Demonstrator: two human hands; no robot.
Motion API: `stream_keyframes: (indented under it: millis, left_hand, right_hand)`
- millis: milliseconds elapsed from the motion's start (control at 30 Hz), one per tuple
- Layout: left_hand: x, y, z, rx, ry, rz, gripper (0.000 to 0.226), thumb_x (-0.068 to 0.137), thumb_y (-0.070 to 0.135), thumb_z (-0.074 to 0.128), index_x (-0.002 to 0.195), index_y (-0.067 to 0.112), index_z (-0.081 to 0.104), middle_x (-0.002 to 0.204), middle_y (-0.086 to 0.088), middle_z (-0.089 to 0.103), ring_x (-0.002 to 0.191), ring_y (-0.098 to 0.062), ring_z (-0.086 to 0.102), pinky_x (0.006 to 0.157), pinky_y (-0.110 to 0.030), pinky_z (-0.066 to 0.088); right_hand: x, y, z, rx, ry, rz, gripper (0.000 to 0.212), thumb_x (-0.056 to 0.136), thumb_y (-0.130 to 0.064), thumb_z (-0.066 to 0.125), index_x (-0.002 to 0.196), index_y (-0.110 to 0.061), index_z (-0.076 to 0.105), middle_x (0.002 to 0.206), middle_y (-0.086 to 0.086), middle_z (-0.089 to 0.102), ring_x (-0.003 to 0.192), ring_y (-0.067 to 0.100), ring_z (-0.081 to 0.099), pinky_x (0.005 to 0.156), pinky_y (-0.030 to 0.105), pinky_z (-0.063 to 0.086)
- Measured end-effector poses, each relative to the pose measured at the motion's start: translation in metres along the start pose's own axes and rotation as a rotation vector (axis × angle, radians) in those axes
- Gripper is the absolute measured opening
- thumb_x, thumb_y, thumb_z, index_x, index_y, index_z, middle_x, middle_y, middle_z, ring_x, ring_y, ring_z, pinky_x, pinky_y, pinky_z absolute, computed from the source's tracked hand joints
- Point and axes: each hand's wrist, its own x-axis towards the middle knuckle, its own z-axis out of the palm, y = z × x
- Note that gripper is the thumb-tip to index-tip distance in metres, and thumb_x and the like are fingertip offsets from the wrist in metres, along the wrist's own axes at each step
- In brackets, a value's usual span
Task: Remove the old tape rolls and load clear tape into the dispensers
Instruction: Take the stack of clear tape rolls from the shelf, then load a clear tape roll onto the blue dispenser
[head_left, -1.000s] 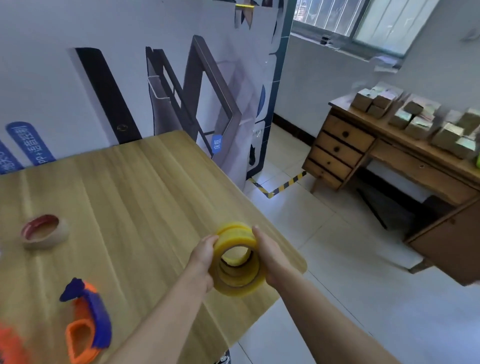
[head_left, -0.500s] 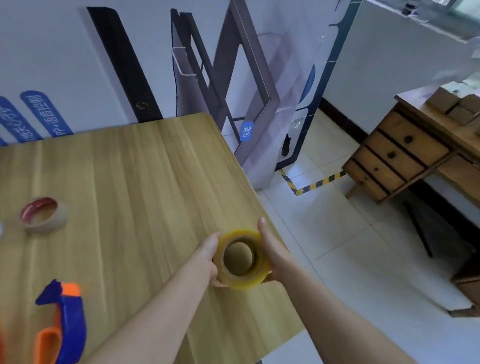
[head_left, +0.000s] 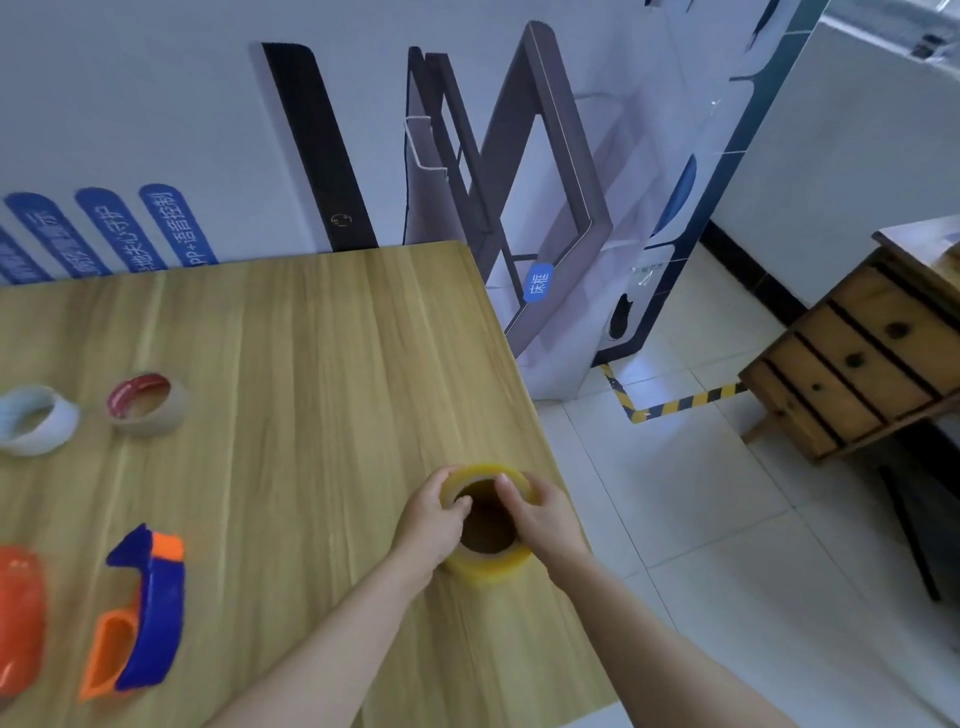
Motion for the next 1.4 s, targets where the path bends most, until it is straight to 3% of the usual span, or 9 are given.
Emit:
stream_keyframes:
  millis: [133,233,367,500,700,833,1000,1167,1400]
  left_hand:
    - [-0.003,0.02,-0.007,0.015,0.085,0.077,0.033,0.094,0.02,0.056,0.126,0.027,0.057,0.121,0.005,0.061,0.111,-0.016,0.056,0.096,-0.03,0.045]
    - [-0.003,0.044,-0.023,-0.047,0.103,0.043,0.029,0.092,0.017,0.058,0.12,0.024,0.06,0.115,-0.005,0.066,0.1,-0.024,0.062,0.086,-0.033,0.049]
    - [-0.008,0.081,-0.061,-0.264,-0.02,-0.127,0.027,0.092,0.002,0.057,0.115,0.014,0.059,0.104,-0.016,0.065,0.083,-0.029,0.061,0.08,-0.041,0.052]
    - [-0.033,0.102,-0.09,-0.392,-0.045,-0.022,0.032,0.091,0.017,0.063,0.12,0.006,0.06,0.092,-0.011,0.069,0.076,-0.023,0.065,0.068,-0.033,0.056]
    - [-0.081,0.09,-0.108,-0.575,-0.101,0.374,0.113,0.035,0.062,0.088,0.133,0.021,0.048,0.131,-0.001,0.055,0.12,-0.02,0.055,0.102,-0.038,0.042]
    - [-0.099,0.086,-0.11,-0.631,0.118,0.436,0.104,0.029,0.054,0.092,0.123,0.024,0.057,0.127,-0.006,0.055,0.111,-0.021,0.058,0.09,-0.036,0.05]
    - [-0.118,0.089,-0.122,-0.673,0.304,0.278,0.061,0.067,0.058,0.071,0.119,0.029,0.059,0.118,-0.007,0.063,0.105,-0.029,0.064,0.082,-0.043,0.053]
    - [-0.139,0.095,-0.142,-0.6,0.393,0.181,0.027,0.092,0.049,0.049,0.103,0.031,0.064,0.103,-0.006,0.068,0.088,-0.026,0.065,0.084,-0.046,0.051]
    - [-0.165,0.083,-0.152,-0.394,0.685,0.489,0.079,0.075,0.084,0.034,0.132,0.032,0.049,0.135,0.005,0.052,0.121,-0.013,0.051,0.103,-0.037,0.041]
  right_hand:
    - [-0.003,-0.012,-0.002,-0.067,0.042,-0.082,0.07,0.072,-0.08,0.047,0.116,-0.029,0.065,0.128,0.002,0.061,0.118,0.02,0.058,0.097,0.043,0.05]
    - [-0.012,-0.041,-0.015,0.147,-0.033,-0.131,0.016,0.087,-0.043,0.062,0.093,-0.031,0.071,0.09,-0.002,0.07,0.097,0.025,0.066,0.089,0.043,0.053]
    - [-0.022,-0.07,-0.017,0.343,-0.234,-0.211,0.053,0.067,-0.035,0.067,0.12,-0.04,0.062,0.095,-0.004,0.071,0.098,0.018,0.065,0.092,0.039,0.049]
    - [-0.04,-0.1,-0.011,0.393,-0.204,-0.212,0.035,0.08,-0.016,0.062,0.112,-0.03,0.065,0.084,0.006,0.071,0.08,0.021,0.066,0.071,0.035,0.048]
    - [-0.059,-0.138,-0.009,0.634,-0.249,0.06,0.004,0.086,-0.009,0.055,0.087,-0.01,0.059,0.084,0.013,0.061,0.075,0.026,0.056,0.065,0.037,0.046]
    - [-0.079,-0.148,-0.001,0.616,-0.374,0.049,0.011,0.092,-0.021,0.053,0.09,-0.01,0.055,0.089,0.014,0.058,0.081,0.029,0.059,0.07,0.042,0.051]
    - [-0.102,-0.147,0.01,0.334,-0.425,-0.339,0.027,0.098,-0.045,0.043,0.081,-0.031,0.057,0.088,-0.008,0.058,0.079,0.005,0.05,0.075,0.026,0.038]
    - [-0.119,-0.147,0.02,0.269,-0.551,-0.635,0.075,0.069,-0.071,0.063,0.098,-0.002,0.064,0.082,0.004,0.058,0.078,0.015,0.055,0.072,0.026,0.043]
    - [-0.144,-0.168,0.043,0.338,-0.647,-0.538,0.046,0.098,-0.046,0.045,0.106,-0.007,0.068,0.098,0.012,0.073,0.087,0.01,0.063,0.072,0.017,0.045]
